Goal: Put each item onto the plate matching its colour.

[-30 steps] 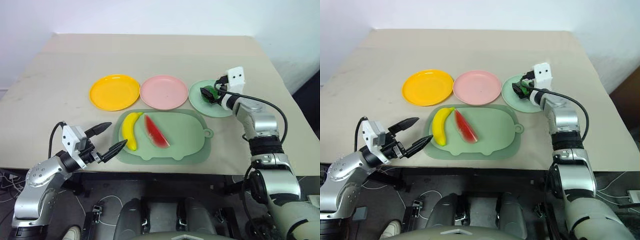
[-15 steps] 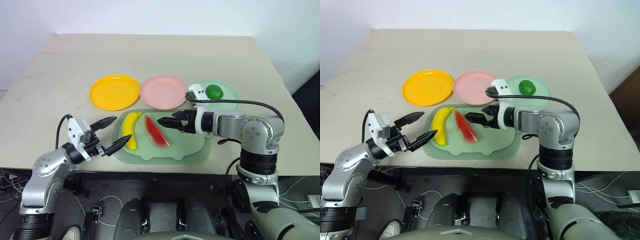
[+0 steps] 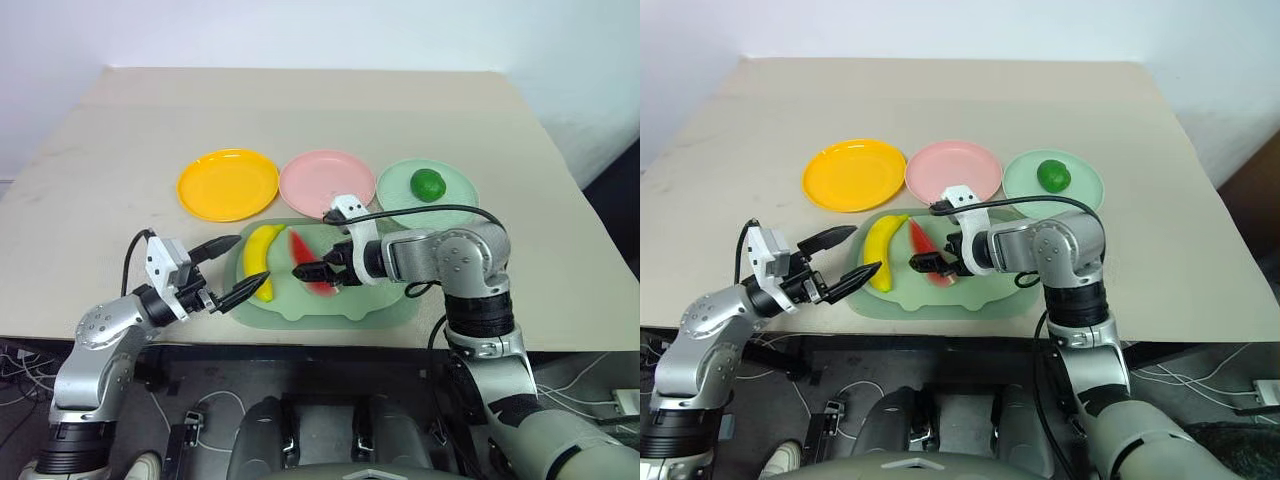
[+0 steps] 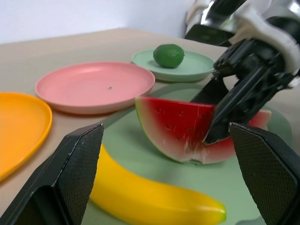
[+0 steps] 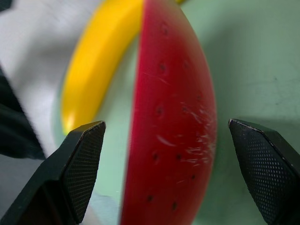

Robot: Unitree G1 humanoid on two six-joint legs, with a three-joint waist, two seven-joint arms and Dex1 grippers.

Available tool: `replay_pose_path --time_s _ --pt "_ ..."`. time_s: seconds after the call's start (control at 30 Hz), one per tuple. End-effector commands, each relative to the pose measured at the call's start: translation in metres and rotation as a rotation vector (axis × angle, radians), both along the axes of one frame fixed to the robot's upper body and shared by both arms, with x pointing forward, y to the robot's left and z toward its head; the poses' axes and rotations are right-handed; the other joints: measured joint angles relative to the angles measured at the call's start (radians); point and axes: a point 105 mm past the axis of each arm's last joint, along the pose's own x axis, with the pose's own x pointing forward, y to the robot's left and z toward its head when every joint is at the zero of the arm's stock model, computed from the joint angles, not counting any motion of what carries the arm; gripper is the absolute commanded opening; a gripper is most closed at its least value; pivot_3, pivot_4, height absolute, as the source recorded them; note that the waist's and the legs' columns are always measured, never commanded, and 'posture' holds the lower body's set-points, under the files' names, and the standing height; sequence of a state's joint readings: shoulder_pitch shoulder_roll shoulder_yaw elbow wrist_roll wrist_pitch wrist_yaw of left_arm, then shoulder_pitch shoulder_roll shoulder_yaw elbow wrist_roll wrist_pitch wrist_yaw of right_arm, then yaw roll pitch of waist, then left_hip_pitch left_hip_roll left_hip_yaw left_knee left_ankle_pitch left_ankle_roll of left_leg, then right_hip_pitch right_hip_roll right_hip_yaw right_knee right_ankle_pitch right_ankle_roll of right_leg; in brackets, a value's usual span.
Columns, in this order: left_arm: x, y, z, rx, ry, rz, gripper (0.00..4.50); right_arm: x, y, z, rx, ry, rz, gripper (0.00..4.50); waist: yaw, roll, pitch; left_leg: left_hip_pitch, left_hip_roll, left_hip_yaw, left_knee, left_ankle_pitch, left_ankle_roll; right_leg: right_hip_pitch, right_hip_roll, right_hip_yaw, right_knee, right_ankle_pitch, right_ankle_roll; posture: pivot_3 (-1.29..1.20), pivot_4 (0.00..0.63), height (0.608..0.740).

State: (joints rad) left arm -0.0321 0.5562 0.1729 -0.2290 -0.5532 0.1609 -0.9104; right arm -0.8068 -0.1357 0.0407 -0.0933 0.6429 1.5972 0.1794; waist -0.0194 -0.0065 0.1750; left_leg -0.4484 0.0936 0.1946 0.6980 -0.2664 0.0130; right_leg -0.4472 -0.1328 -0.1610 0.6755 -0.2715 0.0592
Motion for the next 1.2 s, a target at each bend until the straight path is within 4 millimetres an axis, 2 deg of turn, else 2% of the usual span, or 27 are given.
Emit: replay_pose_path --time_s 0.03,0.23,0.27,0.33,0.47,0.5,0.6,0.7,0.83,0.93,1.03,1.2 --pt "-0.002 0.001 0.006 0.009 -0.038 0.002 4.5 0.006 0.005 0.008 -0.033 -0.068 0.002 4.45 -0.001 0.0 0.0 0.0 0.0 0.0 0.0 0.0 0.0 0.0 0.0 0.0 0.0 0.0 0.0 0.0 0.15 0.695" --pt "-0.002 0.002 0.007 0.015 -0.04 0.01 4.5 0.003 0.007 0.002 -0.099 -0.121 0.052 4.45 -0.002 0.0 0.0 0.0 0.0 0.0 0.0 0.0 0.0 0.0 0.0 0.0 0.0 0.0 0.0 0.0 0.15 0.695" --pt "-0.002 0.003 0.007 0.015 -0.04 0.01 4.5 0.003 0.008 0.002 -0.098 -0.122 0.056 4.08 -0.002 0.0 0.0 0.0 0.0 0.0 0.0 0.0 0.0 0.0 0.0 0.0 0.0 0.0 0.0 0.0 0.15 0.695" --pt "-0.003 0.004 0.006 0.018 -0.039 0.013 4.5 0.003 0.009 0.003 -0.098 -0.134 0.069 3.63 -0.002 0.0 0.0 0.0 0.0 0.0 0.0 0.0 0.0 0.0 0.0 0.0 0.0 0.0 0.0 0.0 0.15 0.695" --pt "-0.003 0.004 0.005 0.025 -0.036 0.016 4.5 0.004 0.013 0.011 -0.057 -0.158 0.081 2.31 -0.002 0.0 0.0 -0.002 0.0 0.0 0.0 0.0 0.0 -0.002 0.0 0.0 0.0 0.0 0.0 0.0 0.15 0.695" --pt "-0.003 0.004 0.005 0.025 -0.036 0.015 4.5 0.004 0.013 0.013 -0.049 -0.163 0.085 2.31 -0.002 0.0 0.0 -0.002 0.0 0.0 0.0 0.0 0.0 -0.002 0.0 0.0 0.0 0.0 0.0 0.0 0.15 0.695" --pt "-0.003 0.004 0.006 0.026 -0.037 0.014 4.5 0.003 0.013 0.016 -0.043 -0.176 0.102 1.95 -0.001 0.0 0.0 -0.003 0.0 0.0 0.0 0.0 0.0 -0.003 0.0 0.0 0.0 0.0 0.0 0.0 0.15 0.695" --pt "-0.003 0.005 0.005 0.03 -0.036 0.016 4.5 0.006 0.011 0.022 -0.025 -0.191 0.099 1.88 -0.001 0.0 0.0 -0.004 0.0 0.0 0.0 0.0 0.0 -0.004 0.0 0.0 0.0 0.0 0.0 0.0 0.15 0.695" --pt "-0.003 0.006 0.005 0.032 -0.036 0.019 4.5 0.011 0.009 0.046 0.053 -0.231 0.092 1.88 -0.002 0.0 0.0 -0.006 0.0 0.0 0.0 0.0 -0.001 -0.007 0.0 0.0 0.001 0.0 0.0 0.0 0.15 0.695" --pt "-0.003 0.007 0.006 0.033 -0.038 0.023 4.5 0.02 0.008 0.069 0.117 -0.272 0.073 1.88 -0.001 0.0 0.0 -0.013 0.0 0.0 0.002 0.001 -0.002 -0.014 0.0 0.0 0.004 0.0 0.0 0.0 0.15 0.695" --pt "-0.003 0.007 0.006 0.034 -0.039 0.026 4.5 0.035 0.009 0.083 0.137 -0.311 0.047 1.88 -0.002 0.0 0.0 -0.012 0.0 0.0 0.002 0.002 -0.002 -0.014 0.0 0.0 0.005 0.0 0.0 0.0 0.15 0.695" --pt "-0.002 0.005 0.006 0.035 -0.042 0.03 4.5 0.097 0.005 0.086 0.084 -0.392 -0.125 1.88 -0.007 0.0 0.0 -0.012 -0.002 0.001 0.002 0.002 -0.003 -0.014 0.0 0.0 0.006 0.0 0.0 0.0 0.15 0.695"
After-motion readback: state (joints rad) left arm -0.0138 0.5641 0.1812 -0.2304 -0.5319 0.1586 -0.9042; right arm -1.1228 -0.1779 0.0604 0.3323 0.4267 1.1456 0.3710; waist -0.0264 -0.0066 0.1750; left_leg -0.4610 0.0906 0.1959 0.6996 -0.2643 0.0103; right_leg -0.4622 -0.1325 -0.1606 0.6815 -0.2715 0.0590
